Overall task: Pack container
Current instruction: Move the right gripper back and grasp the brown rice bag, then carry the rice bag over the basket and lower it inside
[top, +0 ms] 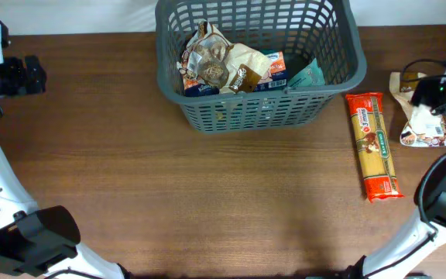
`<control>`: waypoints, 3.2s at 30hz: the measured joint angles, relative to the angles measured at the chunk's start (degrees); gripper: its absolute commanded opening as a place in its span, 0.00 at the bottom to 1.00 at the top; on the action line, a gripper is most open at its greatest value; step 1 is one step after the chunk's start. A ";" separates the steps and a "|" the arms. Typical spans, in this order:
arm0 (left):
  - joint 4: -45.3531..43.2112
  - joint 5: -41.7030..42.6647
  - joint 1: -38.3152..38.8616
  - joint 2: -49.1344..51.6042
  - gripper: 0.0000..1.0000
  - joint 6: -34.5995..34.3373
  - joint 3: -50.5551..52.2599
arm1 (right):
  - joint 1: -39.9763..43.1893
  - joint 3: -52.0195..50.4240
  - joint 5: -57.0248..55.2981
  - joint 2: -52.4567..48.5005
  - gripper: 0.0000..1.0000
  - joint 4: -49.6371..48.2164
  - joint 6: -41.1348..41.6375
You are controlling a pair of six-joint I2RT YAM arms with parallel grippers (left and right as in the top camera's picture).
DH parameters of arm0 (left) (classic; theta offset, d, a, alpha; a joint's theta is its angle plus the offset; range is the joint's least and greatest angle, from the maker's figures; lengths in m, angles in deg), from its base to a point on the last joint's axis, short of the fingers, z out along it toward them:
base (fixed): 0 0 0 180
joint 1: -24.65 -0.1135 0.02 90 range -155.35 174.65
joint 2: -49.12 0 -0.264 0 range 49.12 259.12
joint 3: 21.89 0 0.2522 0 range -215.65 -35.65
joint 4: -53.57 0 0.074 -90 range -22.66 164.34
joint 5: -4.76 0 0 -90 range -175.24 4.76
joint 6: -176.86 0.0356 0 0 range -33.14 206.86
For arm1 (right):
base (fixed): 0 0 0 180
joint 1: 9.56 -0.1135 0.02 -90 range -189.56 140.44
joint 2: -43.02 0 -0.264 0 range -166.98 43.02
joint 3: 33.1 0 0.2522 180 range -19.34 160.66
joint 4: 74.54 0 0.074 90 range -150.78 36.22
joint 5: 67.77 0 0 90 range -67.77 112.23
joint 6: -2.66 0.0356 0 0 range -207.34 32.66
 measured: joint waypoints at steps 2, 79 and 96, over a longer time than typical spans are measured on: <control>0.00 0.00 0.00 0.00 0.99 -0.02 0.00 | -0.20 0.00 -1.49 -1.66 0.84 -0.31 -1.77; -0.02 0.00 0.00 0.00 0.99 -0.02 0.00 | -44.22 54.95 4.55 -3.61 0.04 23.87 -4.31; -0.02 0.00 0.00 0.00 0.99 -0.02 0.00 | -40.85 40.68 -2.56 -8.09 0.36 19.78 -1.44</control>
